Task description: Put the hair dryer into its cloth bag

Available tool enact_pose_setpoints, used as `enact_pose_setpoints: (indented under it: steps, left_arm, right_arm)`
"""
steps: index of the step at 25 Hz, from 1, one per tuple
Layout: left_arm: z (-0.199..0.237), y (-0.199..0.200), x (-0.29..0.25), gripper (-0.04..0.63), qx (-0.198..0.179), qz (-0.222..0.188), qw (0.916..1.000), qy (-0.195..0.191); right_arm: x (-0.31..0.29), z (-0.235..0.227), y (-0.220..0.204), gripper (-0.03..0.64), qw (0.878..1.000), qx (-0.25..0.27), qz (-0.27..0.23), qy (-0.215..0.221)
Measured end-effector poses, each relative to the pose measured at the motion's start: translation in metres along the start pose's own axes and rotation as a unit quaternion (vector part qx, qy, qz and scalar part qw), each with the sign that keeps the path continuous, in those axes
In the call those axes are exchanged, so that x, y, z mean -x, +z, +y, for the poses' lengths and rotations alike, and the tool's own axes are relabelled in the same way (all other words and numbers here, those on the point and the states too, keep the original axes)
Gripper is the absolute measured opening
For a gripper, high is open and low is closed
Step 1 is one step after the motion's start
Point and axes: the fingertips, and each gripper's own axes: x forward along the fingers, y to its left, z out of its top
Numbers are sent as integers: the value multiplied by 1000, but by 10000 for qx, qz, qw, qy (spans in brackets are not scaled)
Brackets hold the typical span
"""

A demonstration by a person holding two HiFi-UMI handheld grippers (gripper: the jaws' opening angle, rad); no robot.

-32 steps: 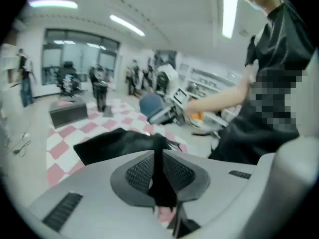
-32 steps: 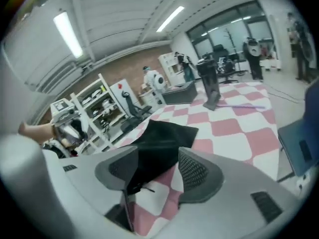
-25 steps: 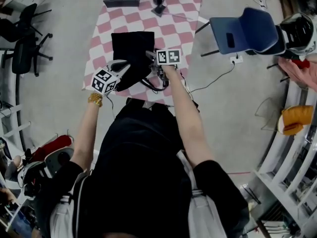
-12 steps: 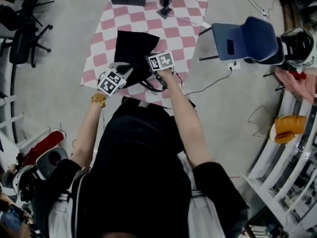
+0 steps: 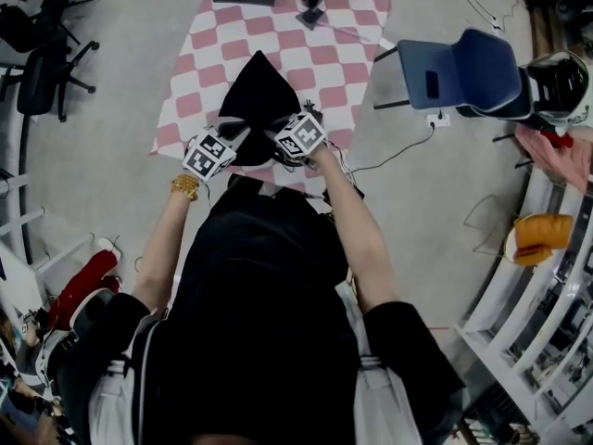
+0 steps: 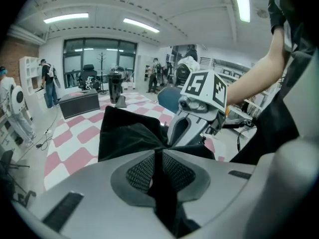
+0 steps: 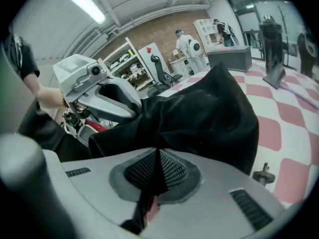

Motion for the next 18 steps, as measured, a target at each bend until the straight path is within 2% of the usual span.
enact_pose_setpoints:
  steps: [2,4,5,7,10,12,14,16,18]
  left_arm:
    - [-11,-7,-3,54,-231,147,9995,-135]
    - [-18,-14,-6,54,-305,207,9990,-256]
    - [-20,-16,-7,54,-287,204,9990,-287]
    - [-22,-17,-8,54,-236,173,9991,-304]
    - [-25,-18,-9,54,-224,158,9992,-287]
    - [-26,-19,-10,54,-217,152,9993,-259]
    - [-28,-20,-11,54,-187,145,9994,-263]
    - [-29,-21,-13,54,-168,168,9994,-257]
    - [-29,-23,-15,54,-201,255,9992,-218]
  right_arm:
    - [8,2,-6,23,9985,529,109,-107]
    - [21,4,-10,29,9955,926,193,-92]
    - [30,3,-9,56,9944,1039,186,-86]
    - [53,-7,0,189,9932,1133,51,-276]
    - [78,-42,28,190,9851,1160,-401,-1208]
    - [72,-64,37,190,9738,1378,-314,-1782]
    - [53,-76,38,206,9647,1594,-74,-2093]
    - [32,-84,40,206,9623,1515,-14,-2260]
    - [17,-85,37,160,9613,1431,44,-2355]
